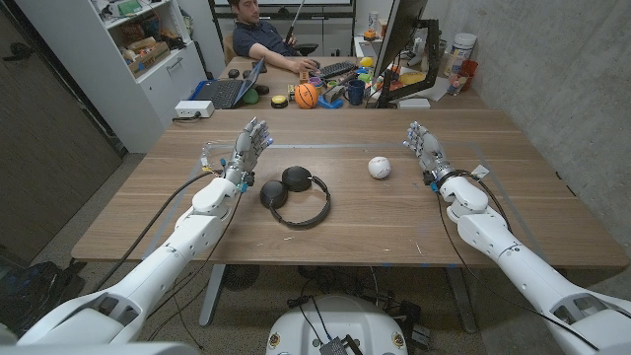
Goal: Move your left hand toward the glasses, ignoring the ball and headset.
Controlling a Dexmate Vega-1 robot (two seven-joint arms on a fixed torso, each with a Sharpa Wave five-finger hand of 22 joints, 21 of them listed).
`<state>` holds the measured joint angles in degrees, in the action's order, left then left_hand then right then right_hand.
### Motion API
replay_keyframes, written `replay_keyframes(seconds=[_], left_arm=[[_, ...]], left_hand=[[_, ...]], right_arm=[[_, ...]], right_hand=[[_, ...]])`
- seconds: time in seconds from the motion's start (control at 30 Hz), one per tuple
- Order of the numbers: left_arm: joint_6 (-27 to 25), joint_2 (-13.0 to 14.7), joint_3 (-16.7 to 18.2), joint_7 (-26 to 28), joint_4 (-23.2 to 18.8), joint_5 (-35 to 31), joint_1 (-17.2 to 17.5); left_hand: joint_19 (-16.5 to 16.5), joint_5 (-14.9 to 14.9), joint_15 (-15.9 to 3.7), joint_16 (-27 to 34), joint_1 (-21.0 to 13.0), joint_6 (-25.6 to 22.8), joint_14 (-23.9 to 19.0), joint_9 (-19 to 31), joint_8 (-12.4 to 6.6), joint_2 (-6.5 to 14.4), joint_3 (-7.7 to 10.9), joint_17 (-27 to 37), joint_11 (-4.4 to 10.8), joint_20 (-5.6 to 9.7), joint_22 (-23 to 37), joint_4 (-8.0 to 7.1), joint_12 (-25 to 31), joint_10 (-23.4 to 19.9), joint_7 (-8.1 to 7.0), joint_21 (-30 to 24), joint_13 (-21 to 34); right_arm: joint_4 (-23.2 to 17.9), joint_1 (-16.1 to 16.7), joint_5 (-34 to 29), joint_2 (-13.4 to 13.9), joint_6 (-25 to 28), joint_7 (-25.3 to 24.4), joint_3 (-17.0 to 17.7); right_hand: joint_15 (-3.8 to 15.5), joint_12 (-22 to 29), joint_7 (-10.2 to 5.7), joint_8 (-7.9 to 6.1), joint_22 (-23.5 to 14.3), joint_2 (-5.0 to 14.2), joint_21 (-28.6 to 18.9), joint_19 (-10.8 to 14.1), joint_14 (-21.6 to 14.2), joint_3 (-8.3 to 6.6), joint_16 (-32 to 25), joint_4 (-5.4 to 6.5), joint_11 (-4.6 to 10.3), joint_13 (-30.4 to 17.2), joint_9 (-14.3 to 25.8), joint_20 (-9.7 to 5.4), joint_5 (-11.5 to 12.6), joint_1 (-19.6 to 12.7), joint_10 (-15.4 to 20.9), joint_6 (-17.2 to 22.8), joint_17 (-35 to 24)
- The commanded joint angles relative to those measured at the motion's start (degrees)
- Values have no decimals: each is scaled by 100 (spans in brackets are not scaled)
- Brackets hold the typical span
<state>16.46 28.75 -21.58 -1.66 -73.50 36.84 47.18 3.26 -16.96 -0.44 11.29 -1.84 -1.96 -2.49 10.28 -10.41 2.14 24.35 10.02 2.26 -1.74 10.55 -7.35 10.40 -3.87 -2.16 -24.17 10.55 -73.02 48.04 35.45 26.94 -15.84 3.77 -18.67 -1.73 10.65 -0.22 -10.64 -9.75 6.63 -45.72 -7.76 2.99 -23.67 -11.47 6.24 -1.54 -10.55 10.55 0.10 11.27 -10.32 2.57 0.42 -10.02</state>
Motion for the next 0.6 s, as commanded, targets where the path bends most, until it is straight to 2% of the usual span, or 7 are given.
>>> replay_keyframes(seconds=[0.03, 0.17, 0.27, 0.33, 0.43, 0.57, 0.6], left_arm=[[16, -73, -21, -5, 127, -54, -107], [16, -75, -17, 68, 109, -94, -94], [-42, 26, -26, 272, -76, -261, -30], [-87, 139, -36, 529, -288, -487, 49], [-70, 239, -17, 800, -531, -713, 163], [28, 319, 32, 1271, -850, -1103, 321], [20, 341, 42, 1408, -929, -1223, 350]], left_hand=[[57, -28, -13, 24, 4, -42, -56, 12, -42, 61, 38, 10, -12, -10, 25, 3, 29, -48, -21, -27, 22], [59, -30, -12, 25, 3, -38, -57, 12, -41, 61, 33, 10, -19, -9, 25, 3, 27, -43, -27, -22, 22], [62, -31, -15, 18, -7, -16, -41, 11, -32, 46, 26, 8, -19, -9, 24, 16, 25, -35, -85, -12, 22], [42, -25, 22, 5, -54, 14, 5, 7, -28, -174, -66, 7, -73, -37, 16, 120, 13, 21, -291, 41, 22], [31, -16, 38, 4, -47, 11, 47, 7, -36, -535, -258, 13, -90, -66, 12, 224, 16, 51, -426, 104, 23], [21, -32, 30, -4, -62, 53, 103, 9, -26, -730, -376, 16, -58, -86, 13, 284, 8, 103, -619, 152, 23], [15, -44, 22, -5, -79, 109, 117, 10, -9, -763, -397, 16, -50, -91, 14, 302, 1, 134, -714, 169, 24]], right_arm=[[126, 70, -684, -664, 335, 470, 825], [154, 82, -901, -855, 427, 618, 1060], [170, 89, -1027, -986, 495, 711, 1213], [243, 68, -1157, -1040, 437, 810, 1274], [260, 59, -1241, -1148, 501, 885, 1396], [376, -3, -1360, -1267, 506, 1029, 1502], [395, -15, -1383, -1291, 507, 1064, 1526]], right_hand=[[5, 28, -12, -30, -18, 7, -28, -25, 47, -34, -24, 7, -9, -15, 24, -8, 29, -32, 32, 11, -13], [3, 28, -12, -26, -18, 6, -22, -23, 49, -32, -22, 7, -4, -15, 24, -6, 29, -32, 33, 2, -13], [8, 28, -15, -25, -19, 5, -16, -23, 49, -31, -22, 7, -4, -15, 24, -9, 29, -32, 34, -1, -13], [4, 27, -14, -25, -19, 4, -14, -22, 49, -30, -22, 7, -3, -15, 24, -7, 29, -32, 31, -2, -13], [9, 30, -15, -25, -19, -6, -9, -18, 49, -19, -23, 14, 4, -16, 24, -5, 26, -21, 38, -1, -15], [5, 30, -14, -26, -20, -32, 4, -18, 51, 13, -27, 34, 13, -17, 25, -2, 20, 15, 39, -1, -22], [6, 30, -16, -25, -20, -39, 7, -17, 51, 22, -28, 40, 16, -17, 25, 1, 19, 25, 39, -3, -24]])
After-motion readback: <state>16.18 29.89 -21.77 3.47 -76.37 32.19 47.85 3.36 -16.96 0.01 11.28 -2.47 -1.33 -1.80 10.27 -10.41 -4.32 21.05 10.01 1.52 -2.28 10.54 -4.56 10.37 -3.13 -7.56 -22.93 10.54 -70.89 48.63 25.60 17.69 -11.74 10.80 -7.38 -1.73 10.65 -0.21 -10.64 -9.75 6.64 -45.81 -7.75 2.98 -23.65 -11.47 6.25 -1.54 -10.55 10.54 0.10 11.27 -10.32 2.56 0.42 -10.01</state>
